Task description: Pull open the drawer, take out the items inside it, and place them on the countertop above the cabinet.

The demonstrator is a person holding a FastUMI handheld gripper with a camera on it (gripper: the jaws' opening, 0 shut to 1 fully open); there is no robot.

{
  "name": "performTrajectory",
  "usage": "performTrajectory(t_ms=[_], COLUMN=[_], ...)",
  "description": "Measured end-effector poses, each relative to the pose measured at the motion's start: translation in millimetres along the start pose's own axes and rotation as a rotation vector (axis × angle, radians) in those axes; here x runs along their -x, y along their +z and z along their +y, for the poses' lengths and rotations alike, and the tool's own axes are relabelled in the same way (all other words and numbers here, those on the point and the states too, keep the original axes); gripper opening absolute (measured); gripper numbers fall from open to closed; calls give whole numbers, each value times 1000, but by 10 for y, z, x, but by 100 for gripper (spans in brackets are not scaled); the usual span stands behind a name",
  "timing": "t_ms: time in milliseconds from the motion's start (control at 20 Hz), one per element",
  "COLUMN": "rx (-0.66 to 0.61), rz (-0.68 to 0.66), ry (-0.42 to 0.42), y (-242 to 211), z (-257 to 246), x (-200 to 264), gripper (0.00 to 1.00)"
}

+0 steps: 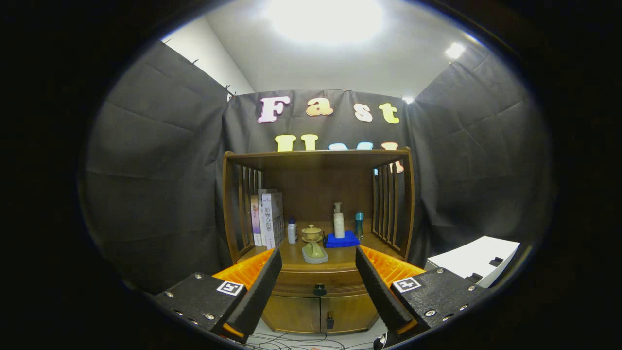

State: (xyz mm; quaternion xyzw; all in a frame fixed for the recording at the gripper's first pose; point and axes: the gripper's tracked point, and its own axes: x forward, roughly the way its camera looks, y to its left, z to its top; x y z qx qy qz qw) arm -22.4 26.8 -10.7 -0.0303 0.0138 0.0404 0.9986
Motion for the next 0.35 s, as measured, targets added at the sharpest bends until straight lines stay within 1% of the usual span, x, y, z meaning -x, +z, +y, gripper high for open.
performTrajectory(t_ms=[150,350], rx=[-18,-9], rz=[13,21], ry=[9,12], y=[-42,-62], z=[5,-8], x=[-36,-46], gripper=[95,95])
